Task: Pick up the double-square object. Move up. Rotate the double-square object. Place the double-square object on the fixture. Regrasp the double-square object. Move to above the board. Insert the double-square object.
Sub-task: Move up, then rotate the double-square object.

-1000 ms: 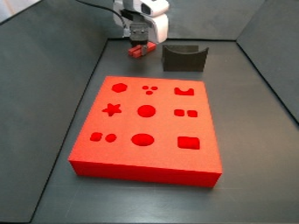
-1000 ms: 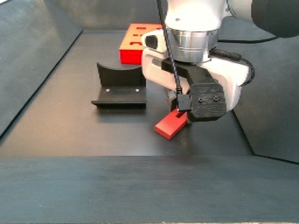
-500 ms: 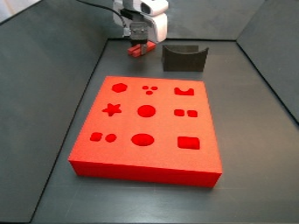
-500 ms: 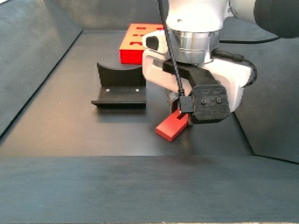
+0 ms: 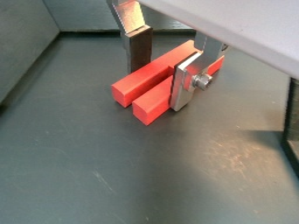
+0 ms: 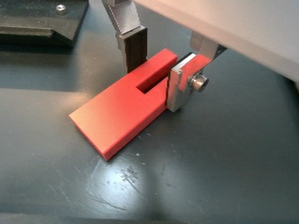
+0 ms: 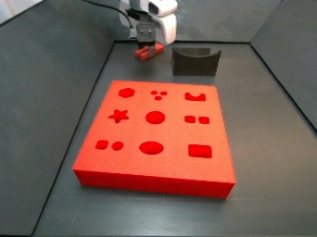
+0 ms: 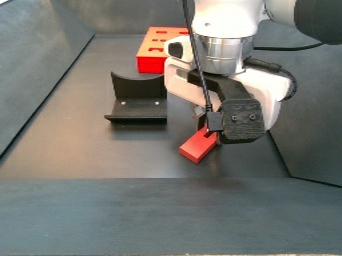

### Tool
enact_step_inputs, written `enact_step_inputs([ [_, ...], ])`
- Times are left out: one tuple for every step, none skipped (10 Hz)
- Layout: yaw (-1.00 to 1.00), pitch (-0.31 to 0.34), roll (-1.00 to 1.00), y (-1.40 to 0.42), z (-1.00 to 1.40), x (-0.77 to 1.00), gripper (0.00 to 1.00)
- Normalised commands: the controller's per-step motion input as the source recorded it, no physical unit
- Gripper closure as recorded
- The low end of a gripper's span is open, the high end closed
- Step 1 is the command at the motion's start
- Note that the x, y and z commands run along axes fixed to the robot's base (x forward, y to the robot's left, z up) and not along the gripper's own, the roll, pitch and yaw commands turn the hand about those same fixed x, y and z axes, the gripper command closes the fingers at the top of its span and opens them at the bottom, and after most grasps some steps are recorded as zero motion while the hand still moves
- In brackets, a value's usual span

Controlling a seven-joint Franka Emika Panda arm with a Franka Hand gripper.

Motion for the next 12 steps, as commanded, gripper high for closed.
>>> enact_step_inputs([
  [0.0, 0.0, 0.0, 0.0, 0.83, 0.0, 1.0],
  [0.02, 0.024, 0.0, 0.05, 0.81, -0.06, 1.0],
  [0.0, 0.04, 0.01, 0.03, 0.72, -0.08, 1.0],
  [-0.01, 0.043, 0.02, 0.02, 0.59, -0.06, 1.0],
  [-0.02, 0.055, 0.05, 0.01, 0.4, -0.03, 1.0],
  [-0.03, 0.061, 0.06, 0.01, 0.25, -0.03, 1.0],
  [0.0, 0.0, 0.0, -0.62, 0.83, -0.2, 1.0],
  [0.02, -0.018, 0.02, -0.6, 0.7, -0.18, 1.0],
  [0.03, -0.019, 0.06, -0.38, 0.61, -0.13, 1.0],
  [0.03, 0.0, 0.09, -0.26, 0.55, -0.1, 1.0],
  [0.02, 0.053, 0.11, -0.11, 0.38, -0.04, 1.0],
  [0.02, 0.07, 0.13, -0.09, 0.28, -0.03, 1.0],
])
